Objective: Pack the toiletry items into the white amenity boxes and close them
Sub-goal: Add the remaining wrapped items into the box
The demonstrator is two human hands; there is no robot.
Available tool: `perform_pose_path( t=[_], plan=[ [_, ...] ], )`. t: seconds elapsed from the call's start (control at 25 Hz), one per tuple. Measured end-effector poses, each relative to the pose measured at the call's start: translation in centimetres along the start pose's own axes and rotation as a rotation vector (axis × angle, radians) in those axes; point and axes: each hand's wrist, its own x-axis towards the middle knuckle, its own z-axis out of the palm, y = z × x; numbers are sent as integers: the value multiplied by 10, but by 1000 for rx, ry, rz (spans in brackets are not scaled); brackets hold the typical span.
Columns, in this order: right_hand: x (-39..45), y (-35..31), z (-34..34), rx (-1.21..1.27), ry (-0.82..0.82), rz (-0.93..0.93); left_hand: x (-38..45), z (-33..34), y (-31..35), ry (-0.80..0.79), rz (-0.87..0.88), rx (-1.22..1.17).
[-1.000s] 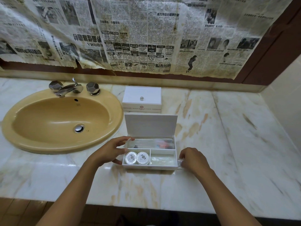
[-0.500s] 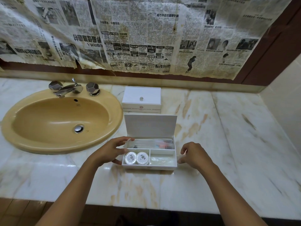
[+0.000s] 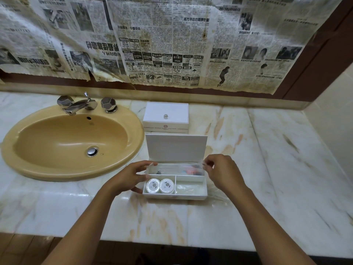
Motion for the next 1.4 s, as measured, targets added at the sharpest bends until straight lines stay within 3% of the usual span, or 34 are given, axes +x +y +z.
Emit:
perform_pose_path(
  t=[0.32,0.64,0.84,1.04,1.2,1.4],
  plan=[
    [-10,-20,54,-295,-158,-149,2,-1,-2,-1,-4,3],
    [-5,-15,85,-187,-300,-110,5,-2,-6,2,-13,2],
    [-6,-21,77,-235,-250,-125,7,-3,-7,-2,-16,-5],
    [-11,-20,83,-210,-384,-131,7,-3,-7,-6,-14,-7],
    [-11,-19,75,-166,-323,-131,9,-3,-9,-3,-20,-16],
    [-3,-15,47,-35,-53,-108,9,-4,-9,-6,-26,-14]
  ],
)
